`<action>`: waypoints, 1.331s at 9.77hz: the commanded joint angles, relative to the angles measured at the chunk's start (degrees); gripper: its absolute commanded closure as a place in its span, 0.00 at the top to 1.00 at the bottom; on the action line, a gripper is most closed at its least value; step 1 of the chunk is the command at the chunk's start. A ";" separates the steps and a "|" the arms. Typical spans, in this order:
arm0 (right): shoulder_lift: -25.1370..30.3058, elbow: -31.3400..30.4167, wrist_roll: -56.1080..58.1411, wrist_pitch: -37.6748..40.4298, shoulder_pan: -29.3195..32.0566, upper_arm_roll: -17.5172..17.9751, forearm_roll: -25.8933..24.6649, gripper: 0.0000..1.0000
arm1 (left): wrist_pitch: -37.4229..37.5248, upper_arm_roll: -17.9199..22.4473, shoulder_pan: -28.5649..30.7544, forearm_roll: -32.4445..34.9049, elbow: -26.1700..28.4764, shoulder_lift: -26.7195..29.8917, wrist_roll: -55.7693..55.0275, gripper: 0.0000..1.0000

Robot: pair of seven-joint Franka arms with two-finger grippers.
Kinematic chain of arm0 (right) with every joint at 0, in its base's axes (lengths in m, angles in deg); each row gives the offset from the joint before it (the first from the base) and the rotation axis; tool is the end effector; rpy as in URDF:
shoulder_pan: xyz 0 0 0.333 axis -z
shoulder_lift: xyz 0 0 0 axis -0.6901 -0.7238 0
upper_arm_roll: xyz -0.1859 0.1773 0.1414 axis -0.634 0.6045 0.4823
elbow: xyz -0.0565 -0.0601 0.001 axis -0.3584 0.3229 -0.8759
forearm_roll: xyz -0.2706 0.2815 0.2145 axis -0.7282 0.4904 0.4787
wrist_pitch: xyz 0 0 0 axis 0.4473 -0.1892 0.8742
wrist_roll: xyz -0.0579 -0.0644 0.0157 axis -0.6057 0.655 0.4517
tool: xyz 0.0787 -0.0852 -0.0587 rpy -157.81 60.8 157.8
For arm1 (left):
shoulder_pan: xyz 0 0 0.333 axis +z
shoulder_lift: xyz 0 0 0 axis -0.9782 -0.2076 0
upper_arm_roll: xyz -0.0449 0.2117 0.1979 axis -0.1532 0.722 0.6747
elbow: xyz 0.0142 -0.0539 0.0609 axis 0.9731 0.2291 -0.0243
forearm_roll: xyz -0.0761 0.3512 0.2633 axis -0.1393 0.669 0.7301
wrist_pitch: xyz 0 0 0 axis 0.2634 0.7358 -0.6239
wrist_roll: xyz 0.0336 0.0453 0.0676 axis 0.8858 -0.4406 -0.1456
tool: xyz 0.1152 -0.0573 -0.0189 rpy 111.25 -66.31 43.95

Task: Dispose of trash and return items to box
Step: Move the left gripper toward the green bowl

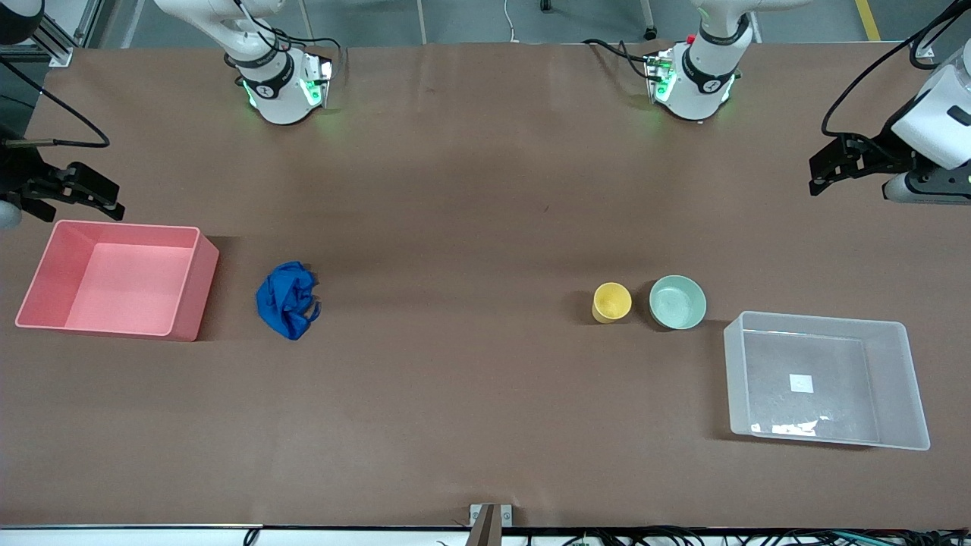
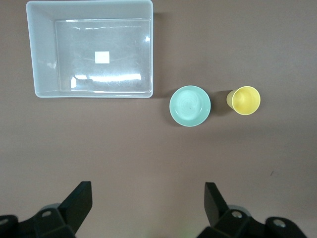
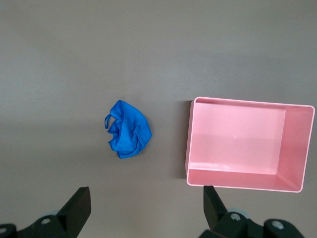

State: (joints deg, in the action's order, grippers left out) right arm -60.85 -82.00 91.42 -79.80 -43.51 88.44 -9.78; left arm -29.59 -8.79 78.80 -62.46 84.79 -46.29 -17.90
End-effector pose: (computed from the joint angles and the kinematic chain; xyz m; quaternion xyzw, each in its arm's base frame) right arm 0.6102 -0.0108 0.5802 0.9999 0.0079 0.0130 0.0052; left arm 0.5956 -0.0613 0.5958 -0.9989 0.0439 -0.0006 0.0138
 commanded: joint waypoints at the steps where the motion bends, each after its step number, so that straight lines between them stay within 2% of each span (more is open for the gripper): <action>1: 0.29 -0.22 0.48 -0.16 0.14 -0.10 0.65 1.00 | 0.33 -0.12 0.18 0.15 -0.30 -0.93 0.60 1.00; 4: 0.21 -0.31 0.48 -0.25 0.05 -0.10 0.65 1.00 | 0.33 -0.03 0.18 0.06 -1.10 -2.07 -0.01 1.00; 8: 0.12 -0.31 0.48 -0.43 -0.04 -0.10 0.65 1.00 | -1.50 -0.12 0.09 0.33 0.38 -6.72 -0.80 1.00; 10: 0.03 -0.31 0.48 -0.87 -0.12 -0.10 0.65 1.00 | -10.43 -0.03 0.10 0.24 8.26 -6.56 -4.99 1.00; 13: -0.49 -0.22 -0.22 -1.92 -0.30 -0.10 0.65 1.00 | -22.56 -0.99 -0.69 0.15 19.69 -6.90 -19.99 1.00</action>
State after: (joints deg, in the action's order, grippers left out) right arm -61.31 -82.05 91.41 -81.00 -43.54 88.49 -9.78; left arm -47.24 -9.11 78.49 -62.46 97.99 -53.85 -32.33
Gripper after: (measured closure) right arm 0.000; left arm 0.000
